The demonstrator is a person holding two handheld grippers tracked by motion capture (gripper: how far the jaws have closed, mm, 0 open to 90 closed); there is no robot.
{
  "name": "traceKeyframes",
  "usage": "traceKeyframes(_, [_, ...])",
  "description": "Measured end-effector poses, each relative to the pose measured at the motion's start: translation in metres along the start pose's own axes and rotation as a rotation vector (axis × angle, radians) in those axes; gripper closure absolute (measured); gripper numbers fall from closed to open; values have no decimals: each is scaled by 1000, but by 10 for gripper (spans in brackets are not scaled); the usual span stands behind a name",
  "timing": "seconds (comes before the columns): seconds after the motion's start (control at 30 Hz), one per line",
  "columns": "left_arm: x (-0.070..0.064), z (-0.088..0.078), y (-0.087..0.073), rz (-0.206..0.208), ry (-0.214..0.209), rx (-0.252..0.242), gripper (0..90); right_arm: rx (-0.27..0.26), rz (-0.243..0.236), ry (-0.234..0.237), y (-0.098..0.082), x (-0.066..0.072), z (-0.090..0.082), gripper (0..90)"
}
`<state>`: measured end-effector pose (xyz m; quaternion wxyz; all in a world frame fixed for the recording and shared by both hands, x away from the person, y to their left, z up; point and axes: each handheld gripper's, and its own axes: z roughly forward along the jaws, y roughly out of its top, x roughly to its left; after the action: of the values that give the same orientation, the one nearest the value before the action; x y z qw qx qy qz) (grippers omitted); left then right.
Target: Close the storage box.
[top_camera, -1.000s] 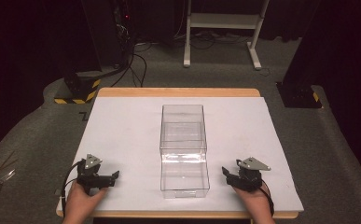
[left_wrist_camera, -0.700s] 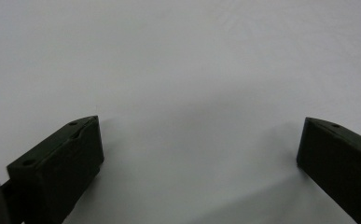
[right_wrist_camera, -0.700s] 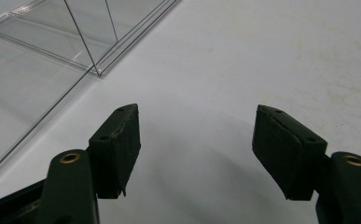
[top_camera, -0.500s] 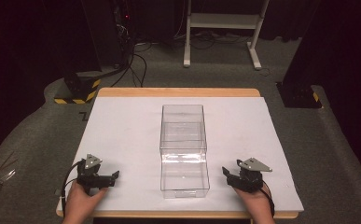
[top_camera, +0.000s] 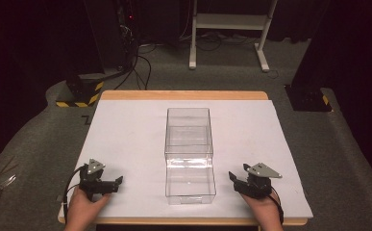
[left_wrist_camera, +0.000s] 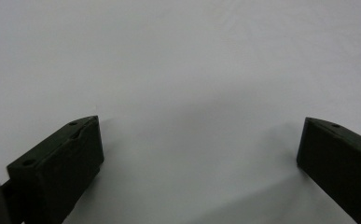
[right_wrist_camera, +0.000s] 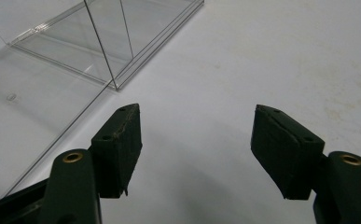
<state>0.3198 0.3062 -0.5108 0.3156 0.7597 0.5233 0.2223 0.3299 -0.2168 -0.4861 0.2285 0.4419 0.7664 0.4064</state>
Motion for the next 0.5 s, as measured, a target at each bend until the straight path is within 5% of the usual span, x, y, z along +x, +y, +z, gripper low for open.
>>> traceKeyframes(0.5, [0,0,0,0,0,0,6,-35,-15,10,5,5,-10,324])
